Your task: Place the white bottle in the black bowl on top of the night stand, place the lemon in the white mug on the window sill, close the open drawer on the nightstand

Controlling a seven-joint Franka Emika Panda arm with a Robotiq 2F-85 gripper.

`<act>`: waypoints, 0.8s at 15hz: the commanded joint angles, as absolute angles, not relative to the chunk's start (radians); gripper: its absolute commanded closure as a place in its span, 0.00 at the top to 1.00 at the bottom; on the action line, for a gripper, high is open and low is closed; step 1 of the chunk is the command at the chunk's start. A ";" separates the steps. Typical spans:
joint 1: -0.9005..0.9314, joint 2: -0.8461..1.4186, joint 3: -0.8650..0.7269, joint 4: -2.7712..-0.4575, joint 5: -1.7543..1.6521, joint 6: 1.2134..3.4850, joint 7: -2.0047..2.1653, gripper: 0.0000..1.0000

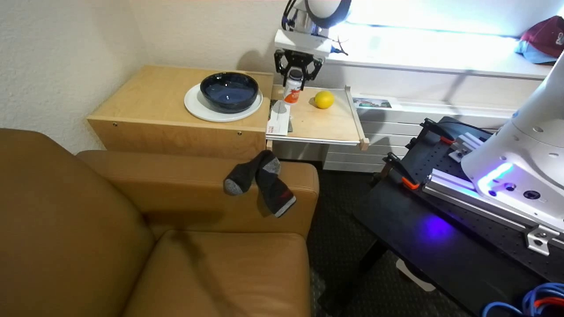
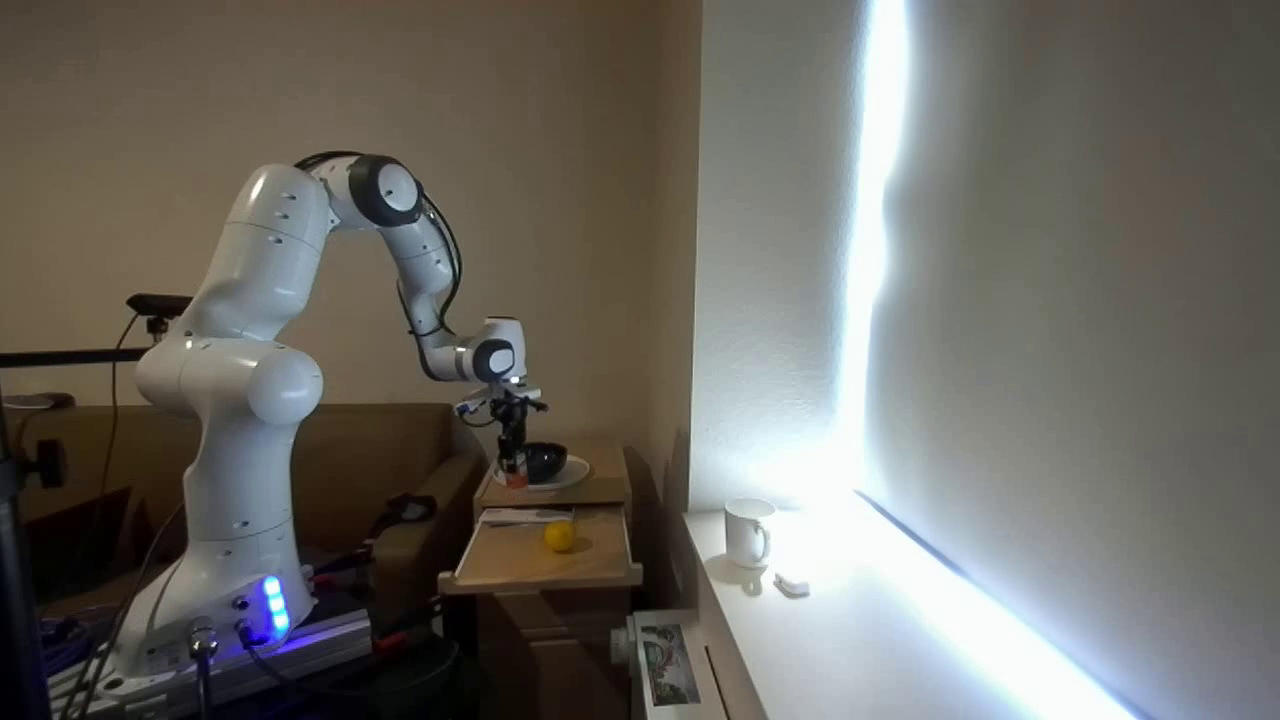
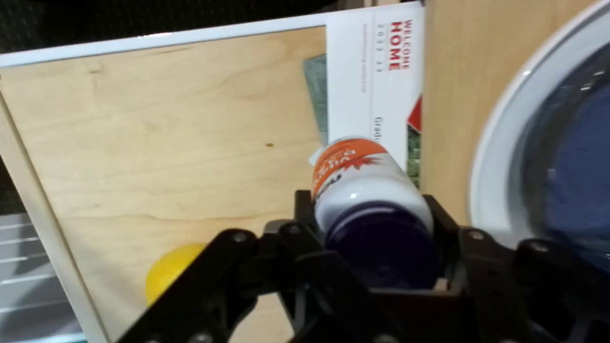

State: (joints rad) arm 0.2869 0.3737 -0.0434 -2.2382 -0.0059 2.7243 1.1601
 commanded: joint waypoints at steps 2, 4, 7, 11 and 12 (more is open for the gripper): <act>0.297 0.147 0.060 -2.248 -0.019 2.601 1.034 0.31; 0.295 0.194 0.041 -2.239 -0.060 2.646 1.121 0.56; 0.290 0.205 0.036 -2.242 -0.064 2.647 1.131 0.31; 0.296 0.368 0.002 -2.051 -0.114 2.526 1.183 0.31; 0.298 0.395 -0.002 -1.989 -0.115 2.491 1.199 0.31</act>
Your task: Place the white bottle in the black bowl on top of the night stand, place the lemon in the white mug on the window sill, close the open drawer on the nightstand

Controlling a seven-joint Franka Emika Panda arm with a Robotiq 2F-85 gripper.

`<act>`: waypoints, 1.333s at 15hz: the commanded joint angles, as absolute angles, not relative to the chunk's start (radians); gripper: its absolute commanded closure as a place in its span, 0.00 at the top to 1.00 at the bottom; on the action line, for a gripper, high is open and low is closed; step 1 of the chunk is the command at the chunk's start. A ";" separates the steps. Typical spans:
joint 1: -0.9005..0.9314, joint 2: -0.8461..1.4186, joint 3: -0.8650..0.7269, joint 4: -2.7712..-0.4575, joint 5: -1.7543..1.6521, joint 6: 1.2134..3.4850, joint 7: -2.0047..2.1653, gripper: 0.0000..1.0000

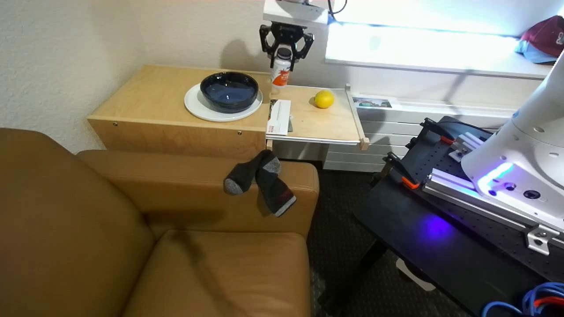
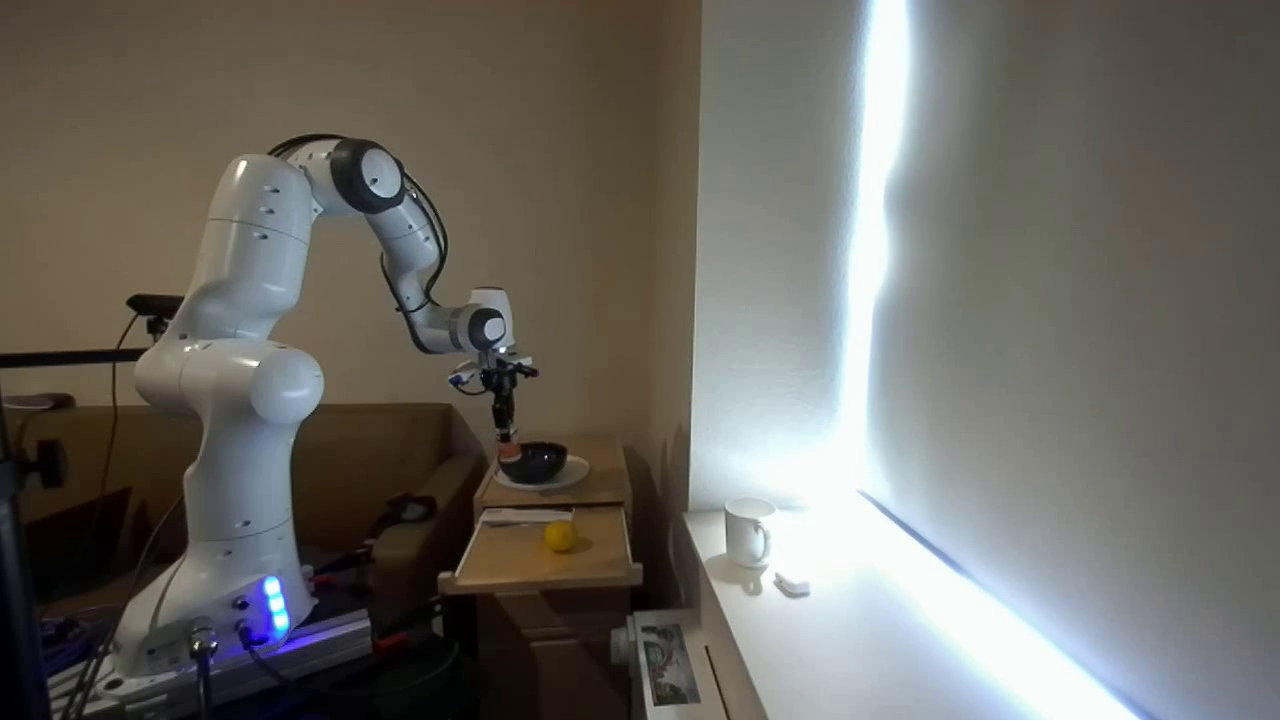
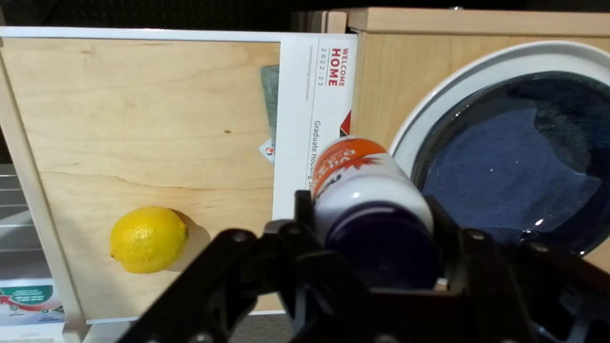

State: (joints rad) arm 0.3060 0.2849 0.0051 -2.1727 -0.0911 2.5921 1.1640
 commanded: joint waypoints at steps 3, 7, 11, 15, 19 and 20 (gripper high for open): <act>0.307 0.479 -0.006 -1.800 -0.100 2.373 1.221 0.31; 0.306 0.491 0.014 -1.750 -0.071 2.358 1.206 0.56; 0.313 0.532 0.021 -1.671 -0.066 2.327 1.206 0.31; 0.322 0.624 0.015 -1.595 -0.067 2.406 1.229 0.31; 0.350 0.746 -0.011 -1.466 -0.085 2.416 1.273 0.31; 0.359 0.780 -0.022 -1.429 -0.089 2.418 1.290 0.31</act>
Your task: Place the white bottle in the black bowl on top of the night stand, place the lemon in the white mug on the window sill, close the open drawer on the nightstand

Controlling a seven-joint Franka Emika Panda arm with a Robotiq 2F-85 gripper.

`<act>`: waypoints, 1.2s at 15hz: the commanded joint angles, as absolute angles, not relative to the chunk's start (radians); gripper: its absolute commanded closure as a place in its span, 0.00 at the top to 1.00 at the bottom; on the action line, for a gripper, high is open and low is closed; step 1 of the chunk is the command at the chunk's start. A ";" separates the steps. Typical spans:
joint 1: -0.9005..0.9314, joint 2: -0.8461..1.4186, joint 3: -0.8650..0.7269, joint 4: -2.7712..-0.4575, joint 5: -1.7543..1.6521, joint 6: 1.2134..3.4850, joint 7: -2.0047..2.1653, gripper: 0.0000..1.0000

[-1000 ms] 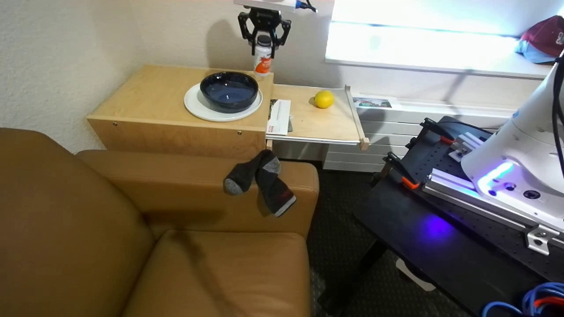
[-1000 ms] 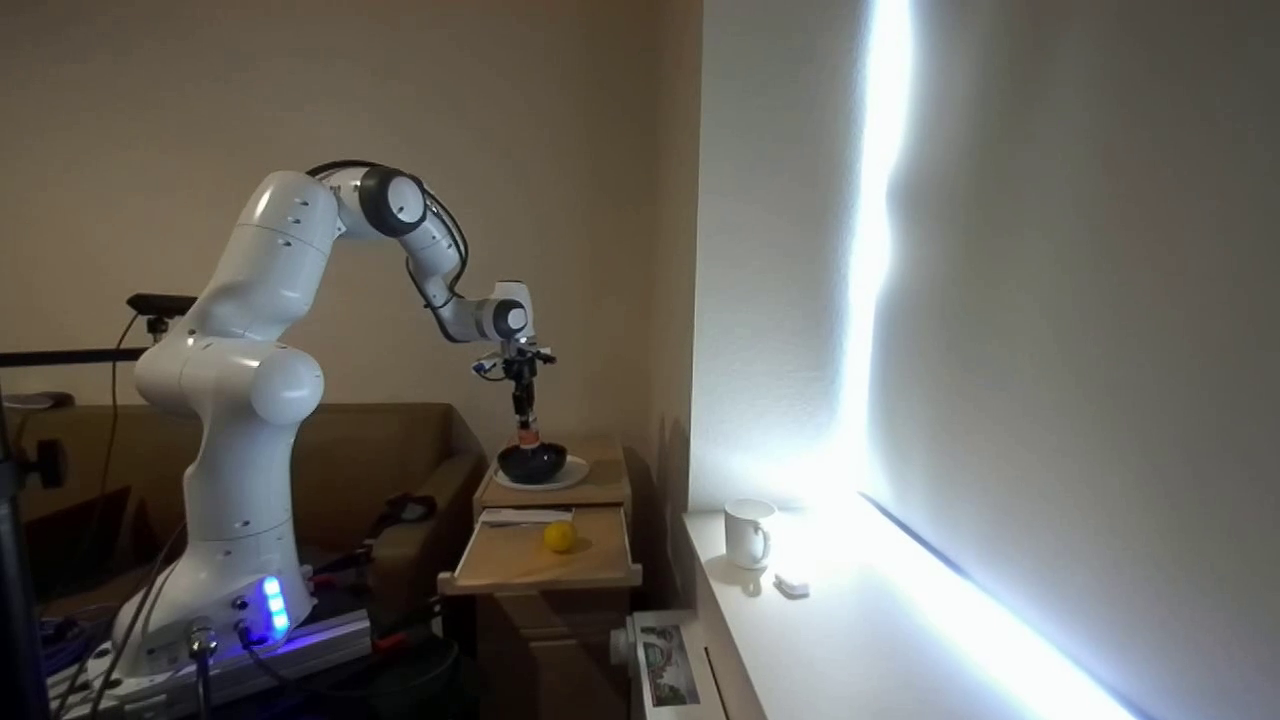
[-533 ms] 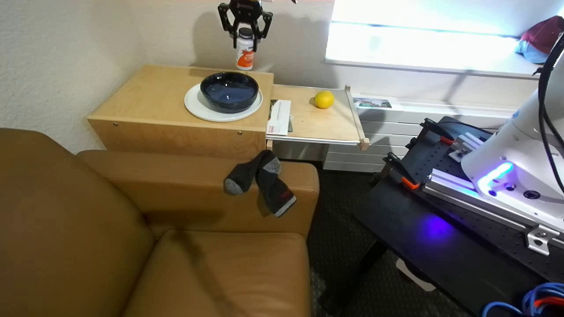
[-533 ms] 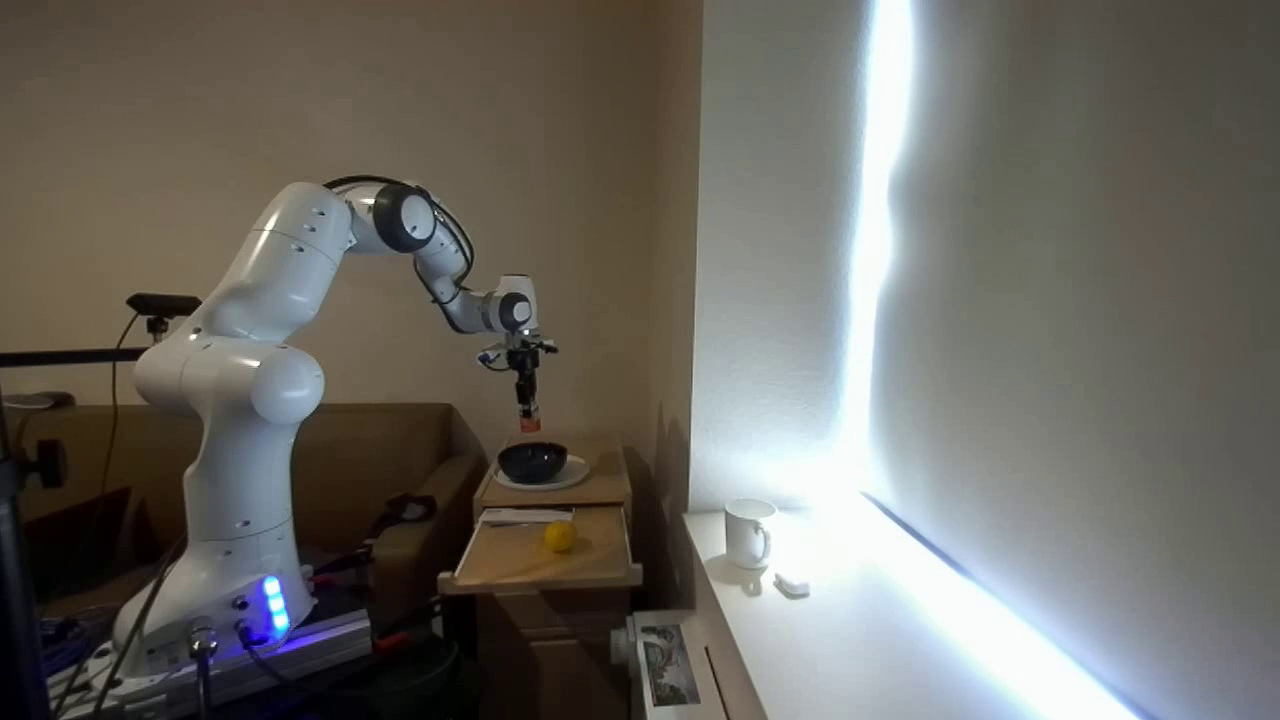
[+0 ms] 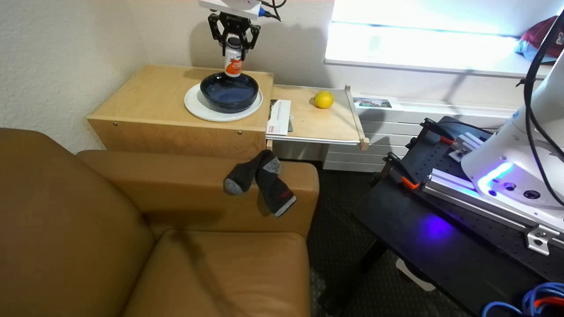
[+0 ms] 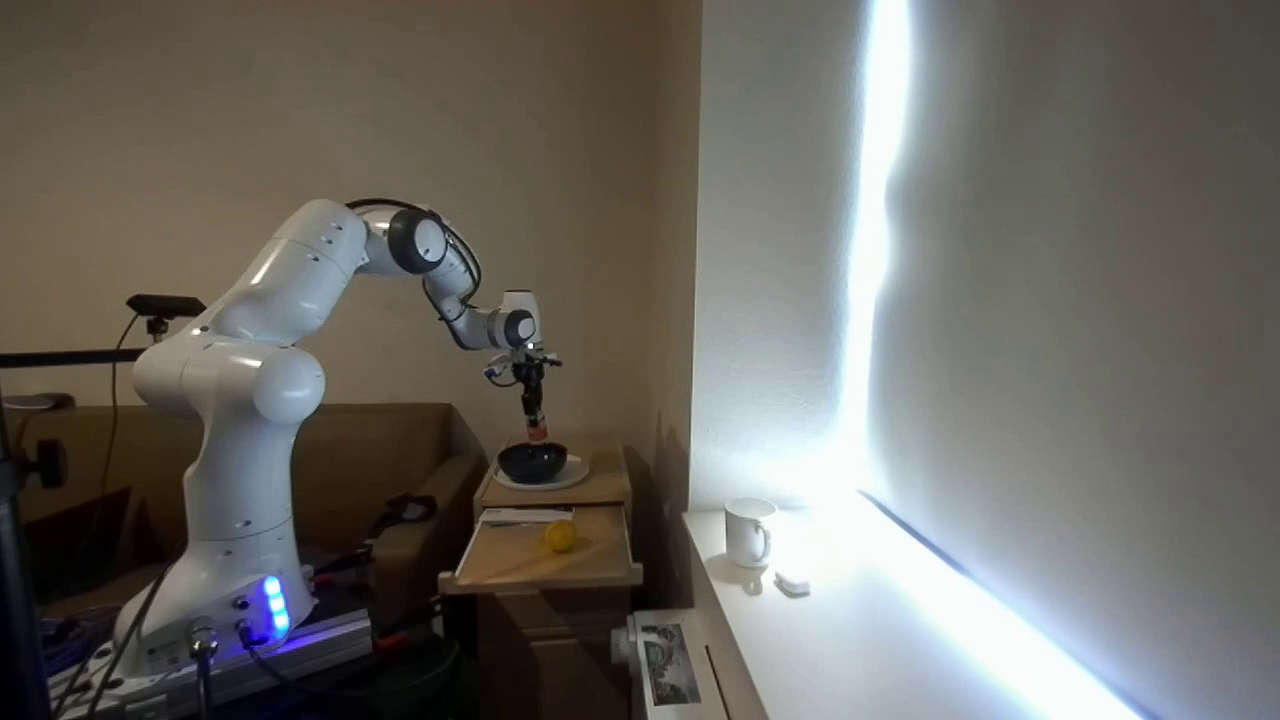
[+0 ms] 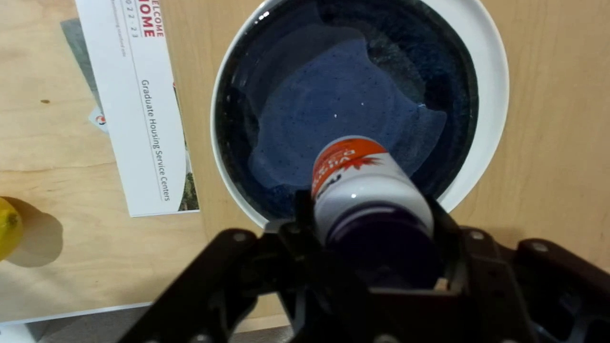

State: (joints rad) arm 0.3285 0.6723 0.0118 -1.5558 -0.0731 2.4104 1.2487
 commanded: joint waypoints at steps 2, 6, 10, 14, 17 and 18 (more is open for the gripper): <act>0.367 0.871 -0.042 -1.285 -0.086 2.366 1.309 0.31; 0.363 0.879 -0.040 -1.291 -0.071 2.390 1.299 0.56; 0.342 0.918 -0.030 -1.260 -0.039 2.342 1.302 0.31; 0.328 0.949 -0.029 -1.255 -0.012 2.326 1.305 0.31; 0.310 0.975 -0.013 -1.247 0.025 2.318 1.296 0.31; 0.310 0.977 -0.014 -1.245 0.034 2.317 1.301 0.31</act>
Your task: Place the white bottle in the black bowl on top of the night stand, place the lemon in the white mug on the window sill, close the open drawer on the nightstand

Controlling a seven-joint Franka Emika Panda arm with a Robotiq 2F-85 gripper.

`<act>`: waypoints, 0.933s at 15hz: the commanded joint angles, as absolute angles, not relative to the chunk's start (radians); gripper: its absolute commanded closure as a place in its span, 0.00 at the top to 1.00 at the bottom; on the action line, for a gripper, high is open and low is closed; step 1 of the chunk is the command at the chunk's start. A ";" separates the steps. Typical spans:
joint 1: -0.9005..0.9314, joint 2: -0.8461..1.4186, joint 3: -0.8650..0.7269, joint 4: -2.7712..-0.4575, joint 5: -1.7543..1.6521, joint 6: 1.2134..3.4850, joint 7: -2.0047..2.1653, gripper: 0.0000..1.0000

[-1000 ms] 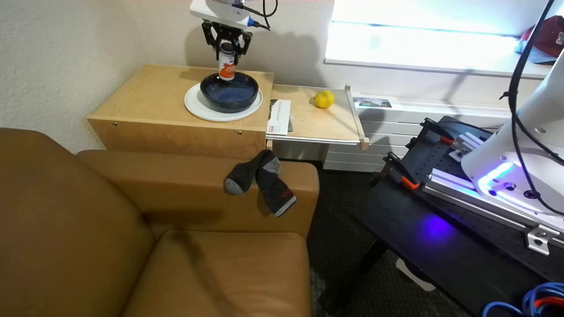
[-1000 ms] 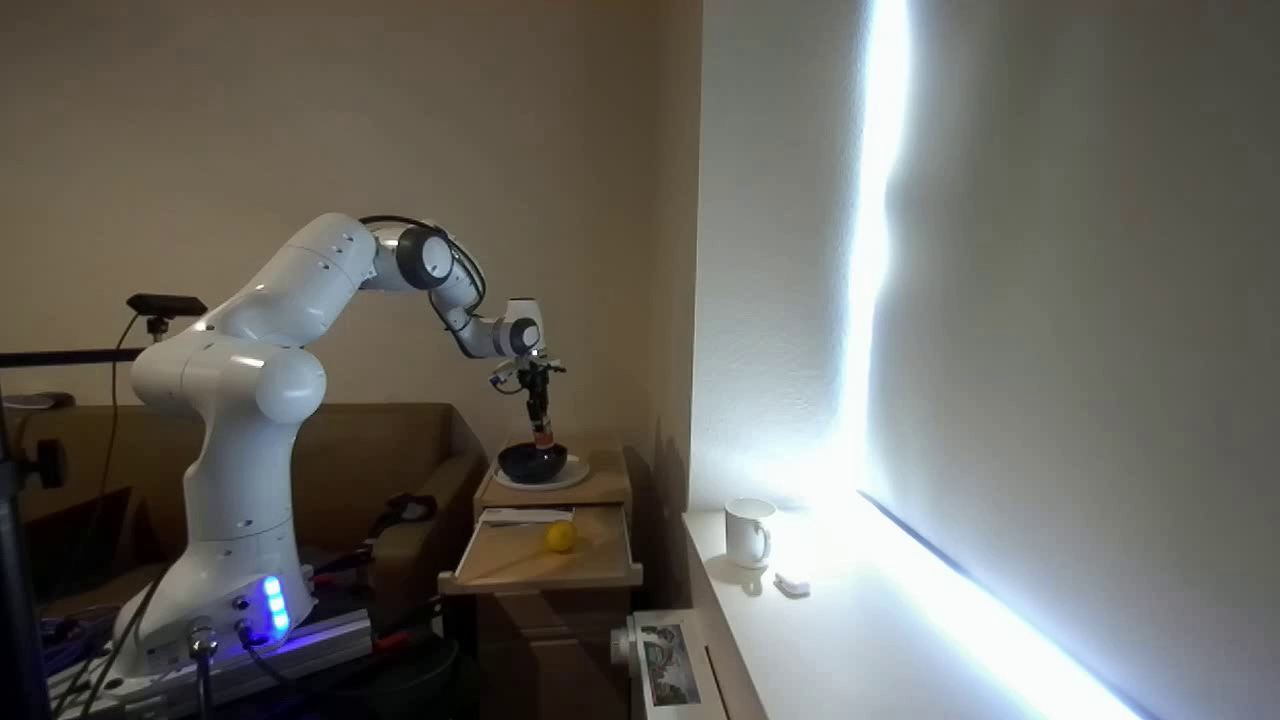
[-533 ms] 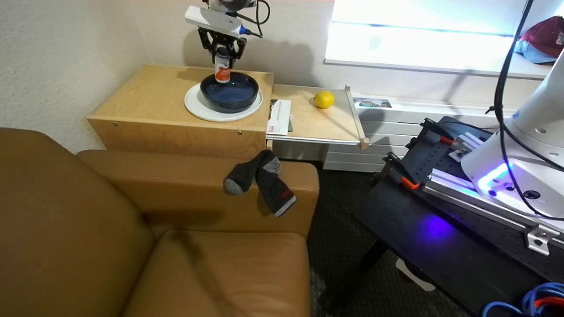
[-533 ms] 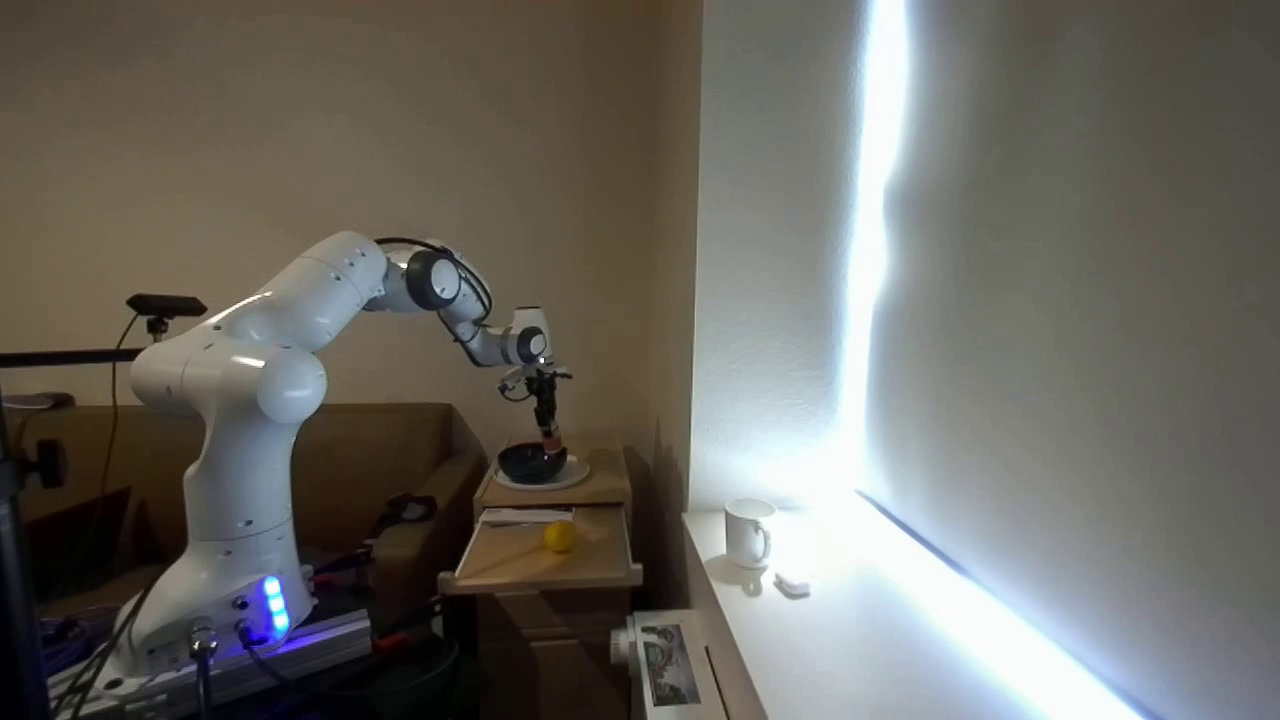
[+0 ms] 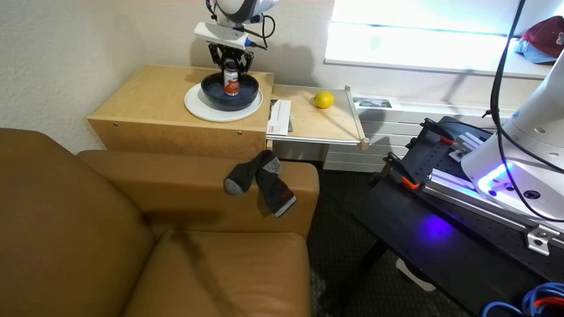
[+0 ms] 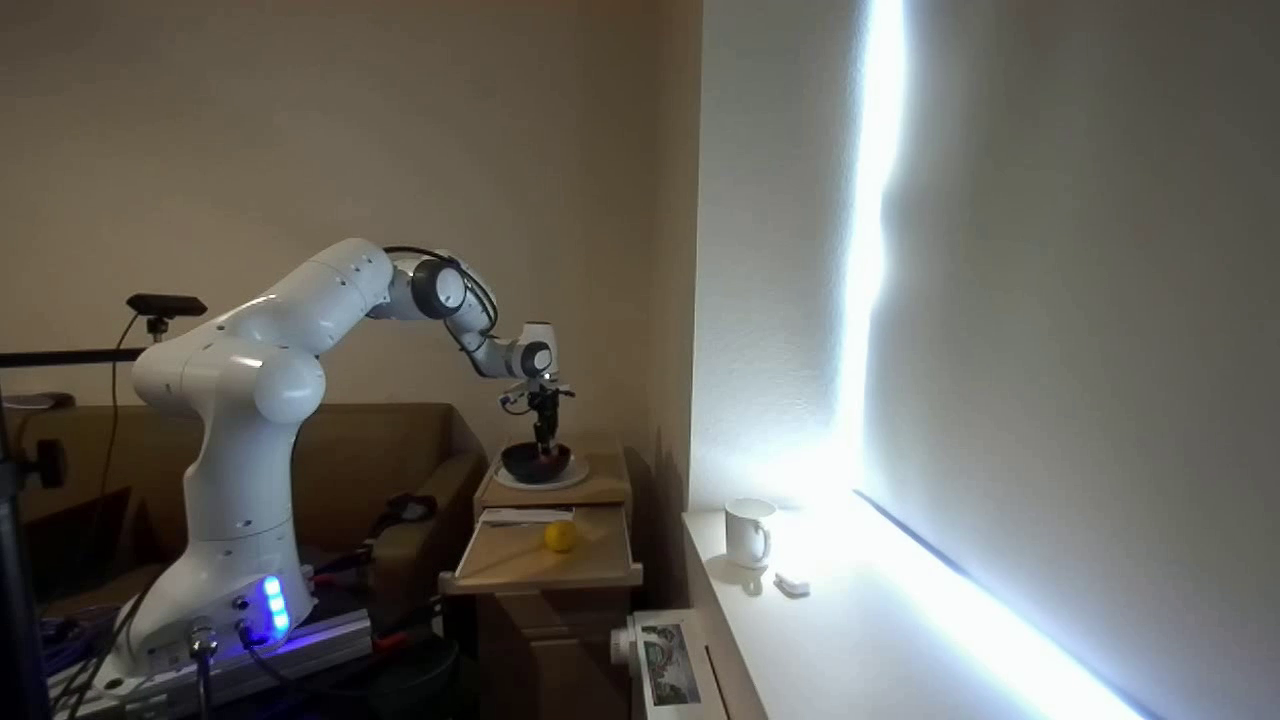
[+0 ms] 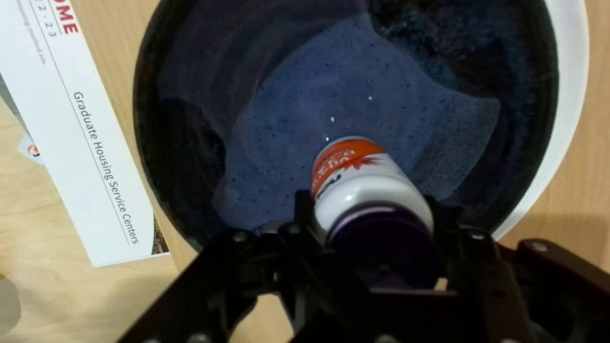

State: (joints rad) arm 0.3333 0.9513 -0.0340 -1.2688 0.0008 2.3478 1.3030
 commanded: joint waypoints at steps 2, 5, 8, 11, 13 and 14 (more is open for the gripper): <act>0.308 0.979 -0.013 -1.245 0.052 2.317 1.303 0.31; 0.304 0.972 -0.009 -1.247 0.074 2.304 1.300 0.81; 0.304 0.946 -0.009 -1.267 0.079 2.285 1.295 1.00; 0.308 0.893 -0.014 -1.301 0.071 2.289 1.289 1.00; 0.312 0.835 -0.024 -1.343 0.060 2.296 1.290 1.00; 0.311 0.809 -0.026 -1.358 0.060 2.288 1.294 1.00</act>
State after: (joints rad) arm 0.3233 0.9157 -0.0315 -1.2712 0.0633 2.3130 1.3029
